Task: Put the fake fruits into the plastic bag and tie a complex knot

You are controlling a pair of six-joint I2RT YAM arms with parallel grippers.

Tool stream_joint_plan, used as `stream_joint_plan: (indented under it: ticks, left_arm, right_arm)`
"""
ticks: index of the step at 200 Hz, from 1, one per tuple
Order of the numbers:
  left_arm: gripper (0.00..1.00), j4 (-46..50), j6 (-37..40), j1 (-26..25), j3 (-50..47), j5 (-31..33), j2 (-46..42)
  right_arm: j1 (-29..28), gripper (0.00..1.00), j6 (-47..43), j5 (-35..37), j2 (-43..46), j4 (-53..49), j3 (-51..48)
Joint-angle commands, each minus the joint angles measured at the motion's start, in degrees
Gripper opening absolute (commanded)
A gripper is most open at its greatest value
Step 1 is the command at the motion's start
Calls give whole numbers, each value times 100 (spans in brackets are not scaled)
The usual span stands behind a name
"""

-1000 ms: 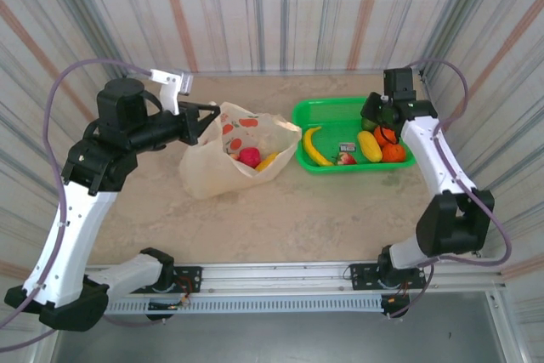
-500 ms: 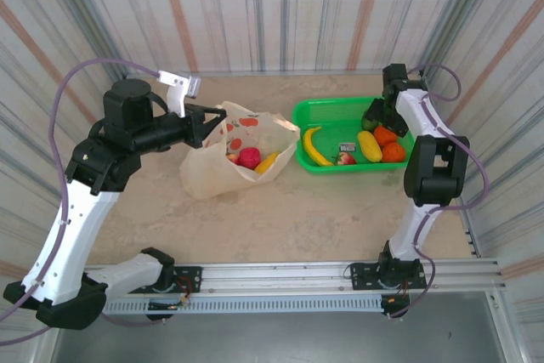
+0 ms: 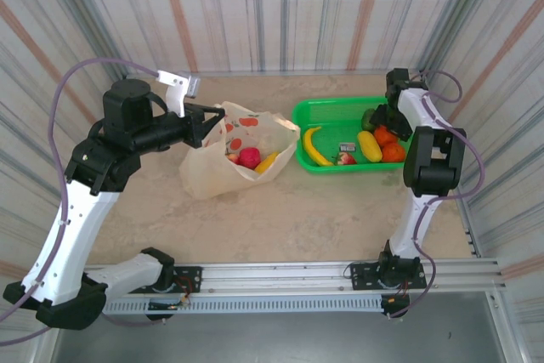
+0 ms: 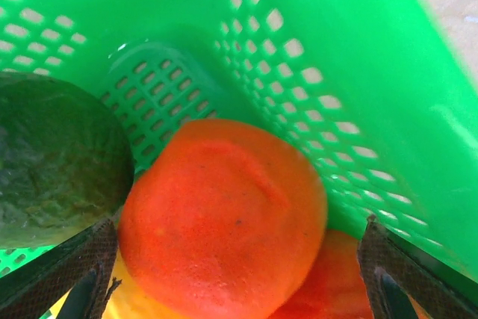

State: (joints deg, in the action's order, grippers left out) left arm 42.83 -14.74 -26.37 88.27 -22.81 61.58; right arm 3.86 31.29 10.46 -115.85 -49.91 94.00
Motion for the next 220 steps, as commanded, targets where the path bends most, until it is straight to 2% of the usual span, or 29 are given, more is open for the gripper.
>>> stream_joint_plan:
  ticks: [1,54,75,108,164,220]
  left_arm:
    - [1,15,156,-41,57,48,-102]
    - [2,41,194,-44,85,111,-111]
    - [2,36,197,-48,109,109,-113]
    - [2,31,195,-44,103,108,-112]
    - [2,76,231,-44,172,202,-128]
    - [2,85,244,-45,186,269,-78]
  right_arm:
    - [26,87,18,-249,-299,-53,134]
    - [24,80,-49,-503,-598,9,225]
    - [20,73,-133,-385,-364,37,201]
    - [41,70,-282,-263,112,-52,220]
    - [-296,68,-410,-750,1627,-172,210]
    - [-1531,66,-710,-2056,3465,348,598]
